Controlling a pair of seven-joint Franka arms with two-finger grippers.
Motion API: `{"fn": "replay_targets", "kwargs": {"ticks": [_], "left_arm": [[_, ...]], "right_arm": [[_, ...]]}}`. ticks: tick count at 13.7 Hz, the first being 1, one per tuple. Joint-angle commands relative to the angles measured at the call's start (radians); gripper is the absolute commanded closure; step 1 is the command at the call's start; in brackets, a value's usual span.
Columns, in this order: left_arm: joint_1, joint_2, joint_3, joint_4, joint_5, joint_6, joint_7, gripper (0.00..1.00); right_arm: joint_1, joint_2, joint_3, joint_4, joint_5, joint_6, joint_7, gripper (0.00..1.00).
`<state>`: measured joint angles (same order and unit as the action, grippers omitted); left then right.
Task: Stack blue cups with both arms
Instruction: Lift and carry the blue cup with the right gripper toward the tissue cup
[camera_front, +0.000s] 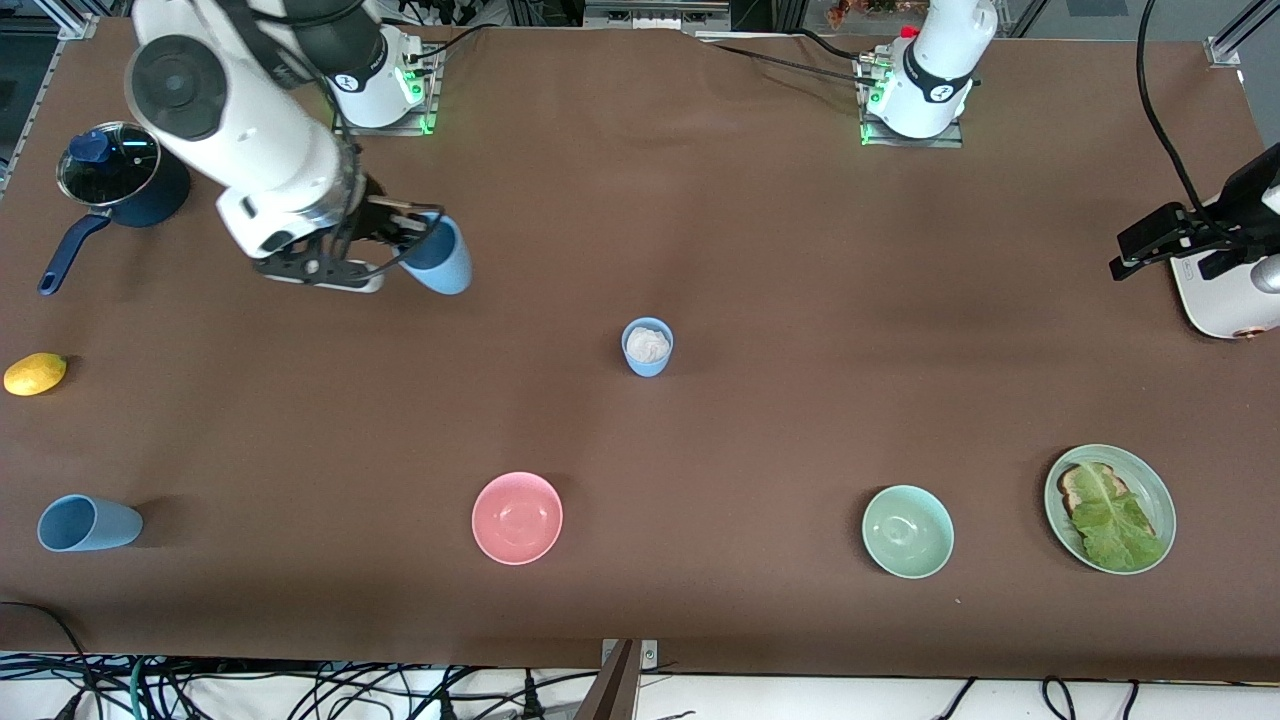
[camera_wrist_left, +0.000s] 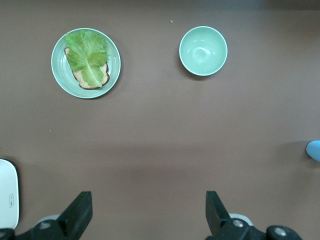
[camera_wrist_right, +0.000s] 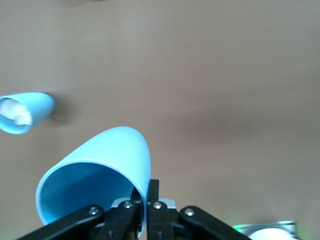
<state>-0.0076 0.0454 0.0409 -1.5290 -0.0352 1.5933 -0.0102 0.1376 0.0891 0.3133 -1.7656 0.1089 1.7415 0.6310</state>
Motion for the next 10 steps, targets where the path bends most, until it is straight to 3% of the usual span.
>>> {"fn": "replay_targets", "kwargs": {"ticks": [1,5,10], "left_arm": [[0.009,-0.004,-0.001,-0.011,-0.015,0.001,0.022,0.00],[0.014,-0.002,-0.003,-0.017,-0.018,-0.009,0.027,0.00],[0.006,-0.007,-0.012,-0.013,-0.014,-0.052,0.024,0.00]], "right_arm": [[0.097,0.078,0.007,0.066,0.017,0.059,0.183,1.00],[0.241,0.231,0.006,0.190,-0.009,0.145,0.406,1.00],[0.321,0.331,0.006,0.229,-0.083,0.248,0.505,1.00]]}}
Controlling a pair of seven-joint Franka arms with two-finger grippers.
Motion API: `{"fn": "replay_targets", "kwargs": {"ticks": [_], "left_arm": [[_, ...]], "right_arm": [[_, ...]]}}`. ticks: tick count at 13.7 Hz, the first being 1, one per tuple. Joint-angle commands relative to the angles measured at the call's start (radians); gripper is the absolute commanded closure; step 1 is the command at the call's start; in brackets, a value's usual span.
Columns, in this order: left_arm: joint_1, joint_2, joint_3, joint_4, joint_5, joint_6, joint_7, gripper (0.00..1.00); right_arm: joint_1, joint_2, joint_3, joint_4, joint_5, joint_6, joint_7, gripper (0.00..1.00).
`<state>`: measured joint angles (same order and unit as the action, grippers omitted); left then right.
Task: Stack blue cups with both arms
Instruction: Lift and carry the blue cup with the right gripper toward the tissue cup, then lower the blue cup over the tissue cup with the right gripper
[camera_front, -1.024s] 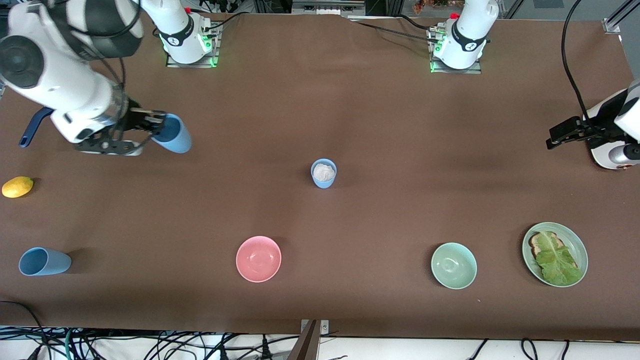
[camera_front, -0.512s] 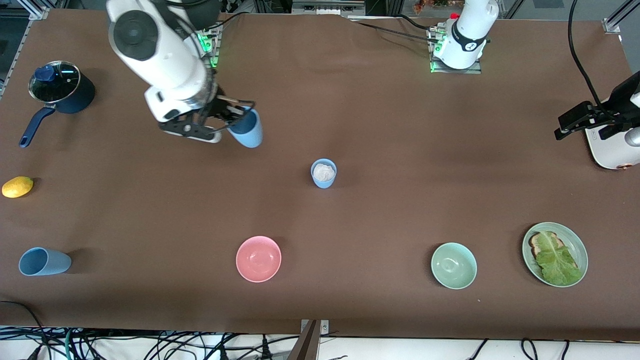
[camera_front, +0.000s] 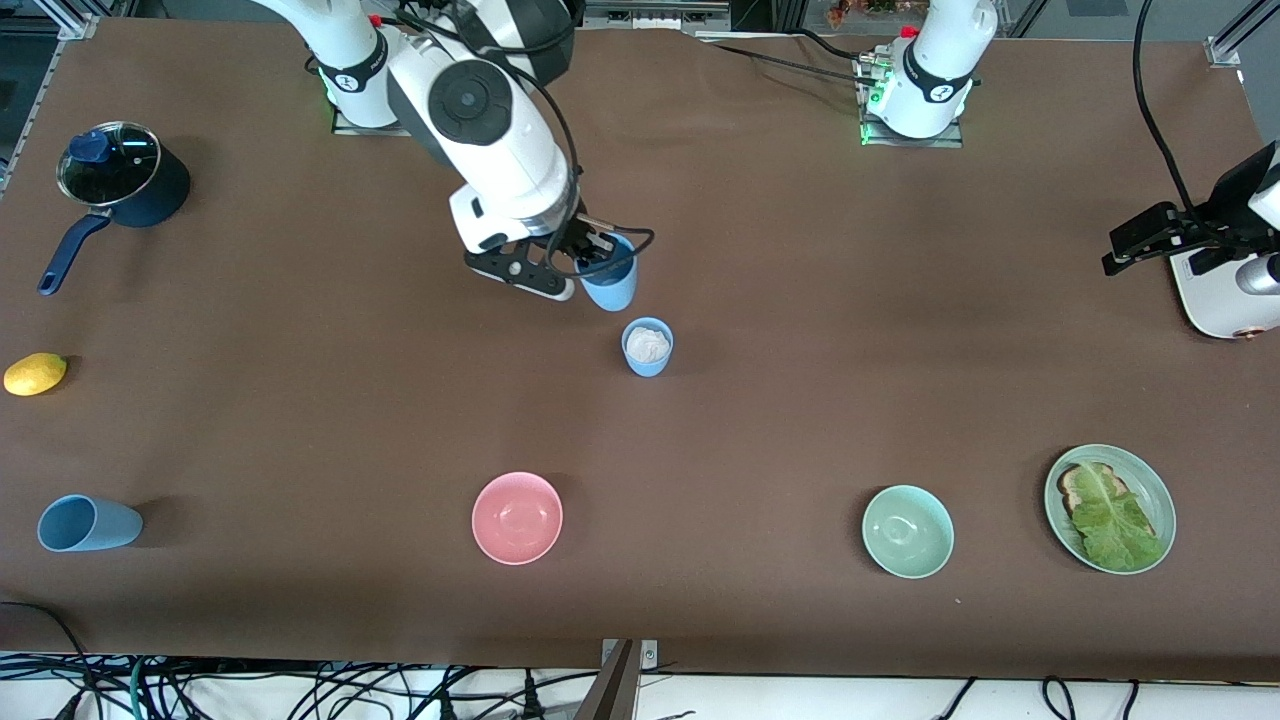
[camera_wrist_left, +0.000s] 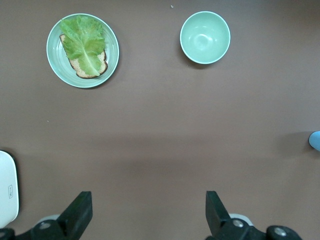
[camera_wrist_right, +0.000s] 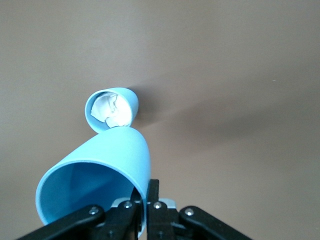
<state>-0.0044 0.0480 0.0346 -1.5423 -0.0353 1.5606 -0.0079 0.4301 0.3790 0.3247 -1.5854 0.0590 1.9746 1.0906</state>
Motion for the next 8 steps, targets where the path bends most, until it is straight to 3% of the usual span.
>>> {"fn": "replay_targets", "kwargs": {"ticks": [1,8], "left_arm": [[0.001,-0.010,-0.005,0.001,-0.014,-0.022,0.020,0.00],[0.001,-0.008,-0.005,0.004,-0.014,-0.033,0.025,0.00]], "right_arm": [[0.030,0.056,-0.006,0.048,-0.050,0.038,0.055,1.00],[0.035,0.142,-0.007,0.094,-0.090,0.139,0.060,1.00]]}}
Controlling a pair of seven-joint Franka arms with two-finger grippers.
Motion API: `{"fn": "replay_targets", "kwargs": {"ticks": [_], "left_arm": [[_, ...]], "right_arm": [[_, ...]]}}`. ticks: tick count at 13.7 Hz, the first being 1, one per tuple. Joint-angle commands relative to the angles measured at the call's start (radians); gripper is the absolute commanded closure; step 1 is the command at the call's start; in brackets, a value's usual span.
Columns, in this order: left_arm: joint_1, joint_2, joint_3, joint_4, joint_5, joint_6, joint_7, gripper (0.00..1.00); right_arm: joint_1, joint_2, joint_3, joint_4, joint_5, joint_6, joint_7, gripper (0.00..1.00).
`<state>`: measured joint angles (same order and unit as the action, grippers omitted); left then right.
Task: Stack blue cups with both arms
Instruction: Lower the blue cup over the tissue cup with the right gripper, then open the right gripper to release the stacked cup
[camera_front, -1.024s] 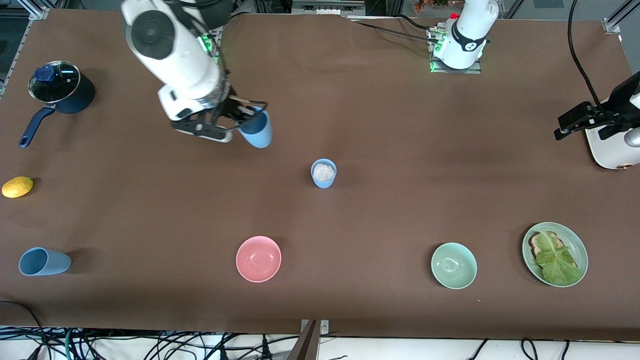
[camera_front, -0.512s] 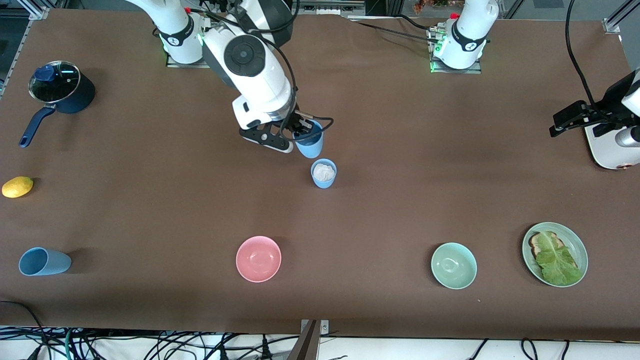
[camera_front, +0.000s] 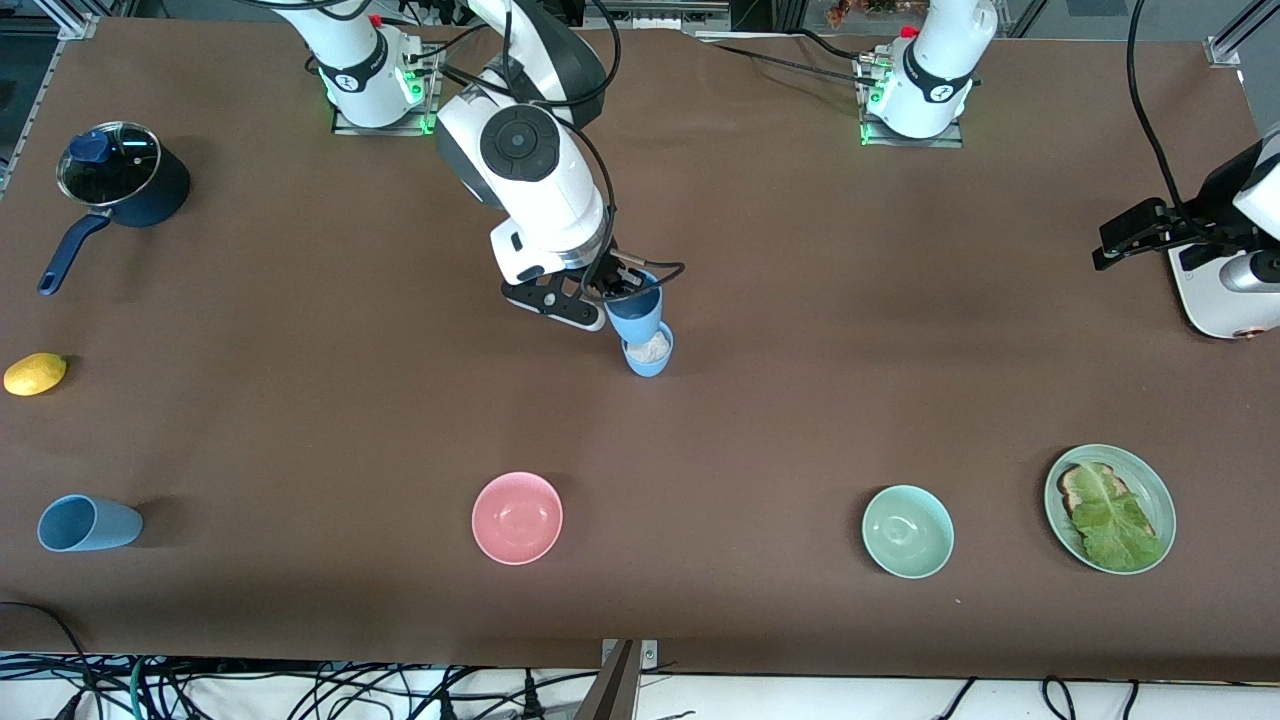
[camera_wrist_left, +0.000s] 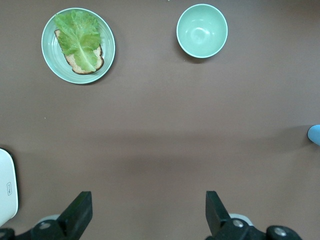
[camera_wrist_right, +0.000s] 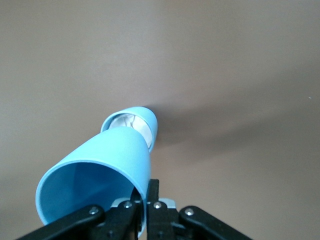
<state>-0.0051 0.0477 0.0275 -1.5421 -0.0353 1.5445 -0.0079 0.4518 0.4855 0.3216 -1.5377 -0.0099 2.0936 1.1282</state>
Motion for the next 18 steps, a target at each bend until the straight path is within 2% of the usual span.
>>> {"fn": "replay_targets", "kwargs": {"ticks": [1,4,12,13,14,15,18], "left_arm": [[0.002,-0.008,0.002,0.004,-0.014,-0.017,0.026,0.00],[0.002,-0.008,0.002,0.002,-0.015,-0.017,0.028,0.00],[0.002,-0.005,0.002,0.002,-0.018,-0.021,0.029,0.00],[0.002,-0.005,0.002,0.002,-0.018,-0.021,0.029,0.00],[0.002,-0.005,0.002,0.004,-0.020,-0.021,0.028,0.00],[0.001,-0.006,0.000,0.002,-0.020,-0.023,0.026,0.00],[-0.003,-0.006,0.000,0.004,-0.020,-0.023,0.026,0.00]], "right_arm": [[0.019,0.045,-0.004,0.047,-0.024,0.034,0.022,1.00],[0.024,0.067,-0.004,0.047,-0.079,0.036,0.038,1.00],[0.050,0.111,-0.006,0.045,-0.137,0.051,0.045,1.00],[0.050,0.114,-0.006,0.047,-0.136,0.051,0.045,0.88],[0.050,0.116,-0.006,0.047,-0.137,0.051,0.045,0.17],[0.050,0.116,-0.006,0.047,-0.140,0.051,0.044,0.00],[0.045,0.110,-0.006,0.047,-0.140,0.046,0.039,0.00]]}}
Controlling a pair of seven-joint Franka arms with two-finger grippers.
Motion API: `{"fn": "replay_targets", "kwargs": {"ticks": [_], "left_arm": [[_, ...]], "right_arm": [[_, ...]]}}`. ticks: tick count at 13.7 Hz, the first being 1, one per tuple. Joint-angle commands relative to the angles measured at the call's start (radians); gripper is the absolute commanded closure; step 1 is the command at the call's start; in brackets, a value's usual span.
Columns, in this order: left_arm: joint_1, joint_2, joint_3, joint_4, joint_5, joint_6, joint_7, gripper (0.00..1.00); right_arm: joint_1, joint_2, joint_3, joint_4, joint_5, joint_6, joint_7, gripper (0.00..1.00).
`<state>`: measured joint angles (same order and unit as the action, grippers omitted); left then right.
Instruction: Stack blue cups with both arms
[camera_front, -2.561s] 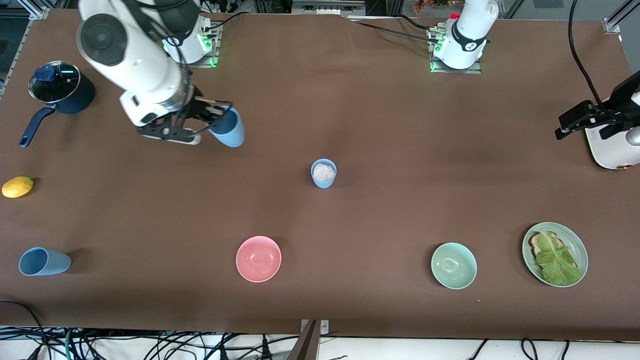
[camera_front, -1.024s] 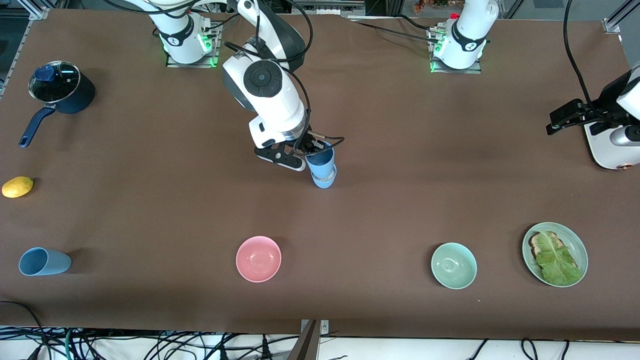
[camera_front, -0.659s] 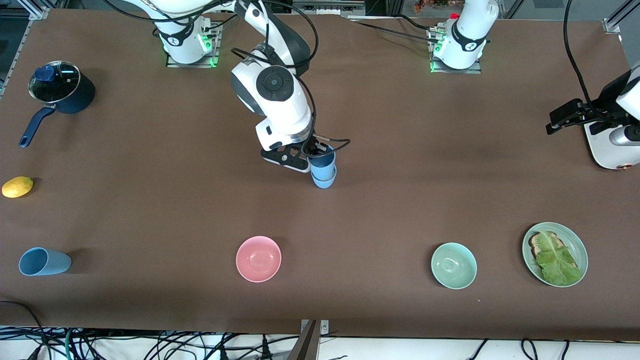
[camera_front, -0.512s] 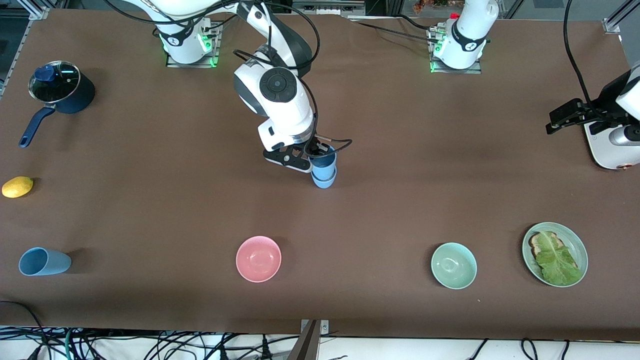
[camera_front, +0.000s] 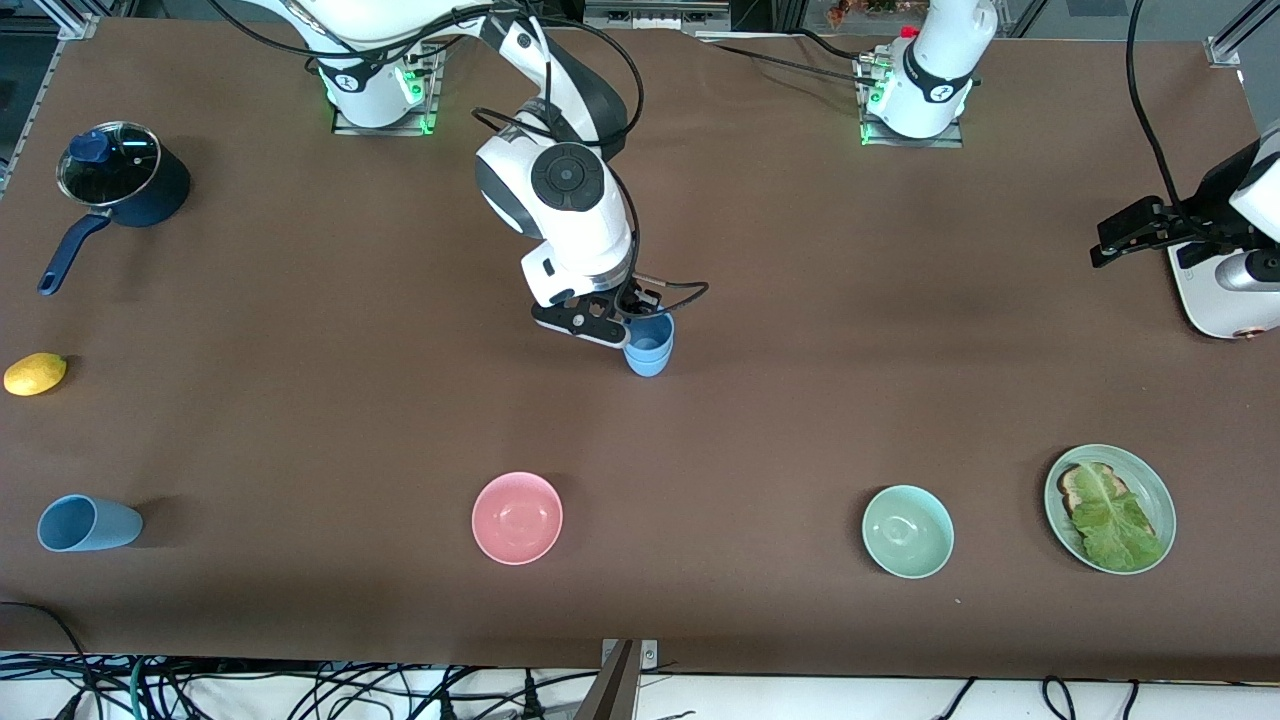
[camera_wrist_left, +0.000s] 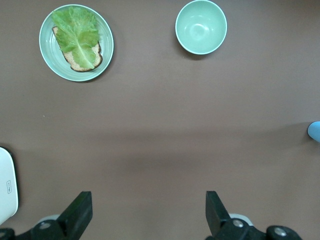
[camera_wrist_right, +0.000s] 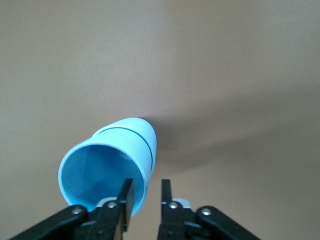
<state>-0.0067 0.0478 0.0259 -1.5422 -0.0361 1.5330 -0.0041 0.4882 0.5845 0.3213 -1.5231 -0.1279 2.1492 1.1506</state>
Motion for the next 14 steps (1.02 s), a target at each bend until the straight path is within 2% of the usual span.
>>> {"fn": "replay_targets", "kwargs": {"ticks": [1,3,5,7,11,14], "left_arm": [[-0.001,-0.006,0.002,0.004,-0.019,-0.011,0.022,0.00],[-0.001,-0.006,0.002,0.004,-0.019,-0.011,0.022,0.00],[-0.001,-0.006,0.002,0.002,-0.019,-0.013,0.022,0.00],[-0.001,-0.006,0.002,0.002,-0.019,-0.013,0.022,0.00],[-0.001,-0.006,0.002,0.002,-0.019,-0.014,0.022,0.00],[-0.001,-0.006,0.002,0.002,-0.019,-0.014,0.022,0.00]], "right_arm": [[0.006,0.006,-0.007,0.034,-0.022,-0.015,0.011,0.00],[-0.002,-0.033,-0.016,0.034,-0.022,-0.028,0.000,0.00],[-0.005,-0.096,-0.037,0.034,-0.019,-0.101,-0.014,0.00],[-0.005,-0.170,-0.067,0.034,-0.010,-0.191,-0.119,0.00],[-0.005,-0.316,-0.186,0.032,-0.006,-0.394,-0.413,0.00],[-0.005,-0.415,-0.342,0.032,0.075,-0.540,-0.683,0.00]]}}
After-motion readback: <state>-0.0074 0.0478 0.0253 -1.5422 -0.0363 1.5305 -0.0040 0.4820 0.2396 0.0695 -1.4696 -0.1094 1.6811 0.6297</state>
